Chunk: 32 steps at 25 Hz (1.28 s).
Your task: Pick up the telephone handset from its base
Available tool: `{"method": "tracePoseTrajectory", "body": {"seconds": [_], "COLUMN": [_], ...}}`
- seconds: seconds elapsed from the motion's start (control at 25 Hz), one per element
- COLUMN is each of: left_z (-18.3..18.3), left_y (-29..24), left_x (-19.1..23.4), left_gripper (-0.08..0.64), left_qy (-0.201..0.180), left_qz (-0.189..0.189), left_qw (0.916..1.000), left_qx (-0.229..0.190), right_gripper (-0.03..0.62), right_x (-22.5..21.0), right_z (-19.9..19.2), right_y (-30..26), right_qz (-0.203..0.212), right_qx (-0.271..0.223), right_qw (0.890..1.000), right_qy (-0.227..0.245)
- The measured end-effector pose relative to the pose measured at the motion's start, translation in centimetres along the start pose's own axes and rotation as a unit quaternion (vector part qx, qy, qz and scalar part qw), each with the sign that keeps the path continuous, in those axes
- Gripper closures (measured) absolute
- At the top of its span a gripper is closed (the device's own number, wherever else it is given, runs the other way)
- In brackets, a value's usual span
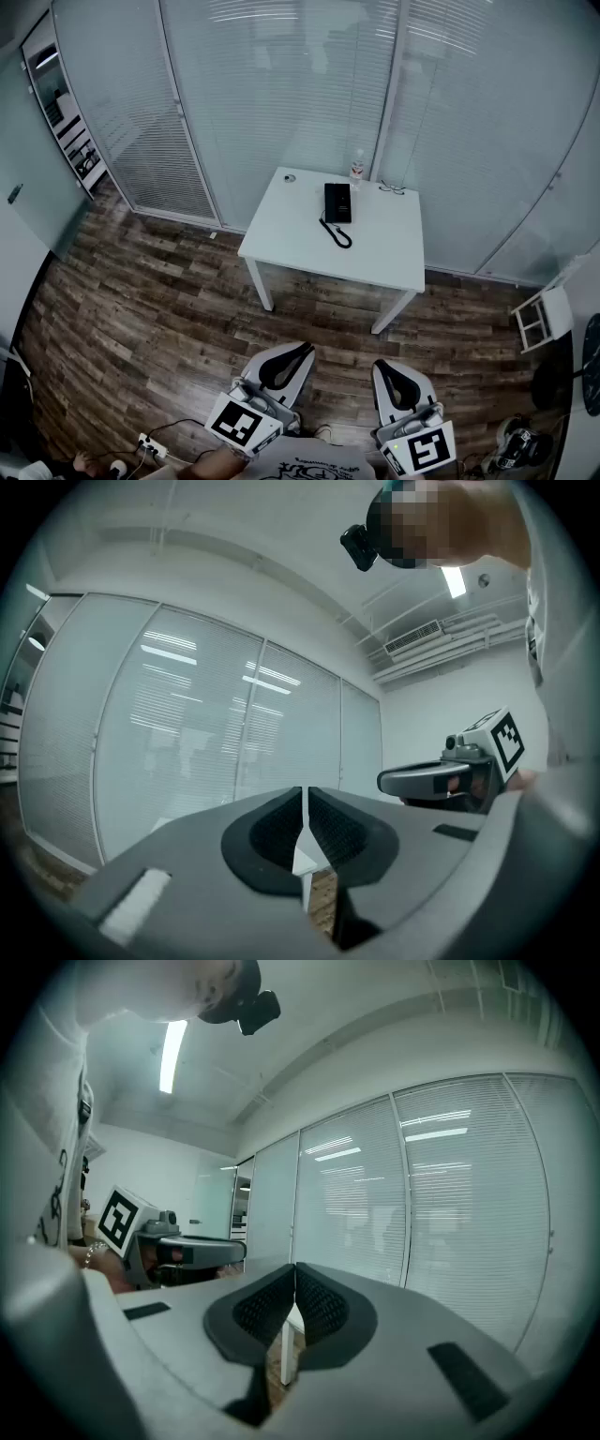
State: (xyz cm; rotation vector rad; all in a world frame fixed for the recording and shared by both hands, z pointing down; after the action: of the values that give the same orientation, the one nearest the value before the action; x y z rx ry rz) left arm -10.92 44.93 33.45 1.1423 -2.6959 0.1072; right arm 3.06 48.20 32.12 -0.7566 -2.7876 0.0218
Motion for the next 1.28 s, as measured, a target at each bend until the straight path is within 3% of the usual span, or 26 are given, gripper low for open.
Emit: {"method": "tracePoseTrajectory", "body": {"seconds": [0.8,1.28], "left_z": [0.9,0.3], "left_y": [3.1,0.0], "left_x": [6.3,8.1], "left_gripper": [0.541,0.541], "left_qy": [0.018,0.019], "left_qz": [-0.005,-0.009], "left_qw": [0.9998,0.9997], "left_qx": [-0.008,0.007], "right_gripper": [0.586,0.586], "right_x": [4.5,1.9], "right_z": [1.0,-0.9], "right_y": [-5.2,-7.9], "right_qz": [-0.011,-0.008], "right_qx": [0.0,0.007], "right_qw": [1.0,0.999], "right_qy": [-0.017,-0.031]}}
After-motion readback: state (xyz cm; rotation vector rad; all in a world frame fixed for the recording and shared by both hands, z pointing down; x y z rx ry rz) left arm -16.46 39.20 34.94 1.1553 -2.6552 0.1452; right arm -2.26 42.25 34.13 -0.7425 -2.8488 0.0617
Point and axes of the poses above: the fingertips, and each gripper's own axes: y backward along the fingers, x to its left, z out of its top, the point moved 3 cm from there along y, backward along the fingers, and after that the axes turned 8 degrees about y, right-handed, at the moved point
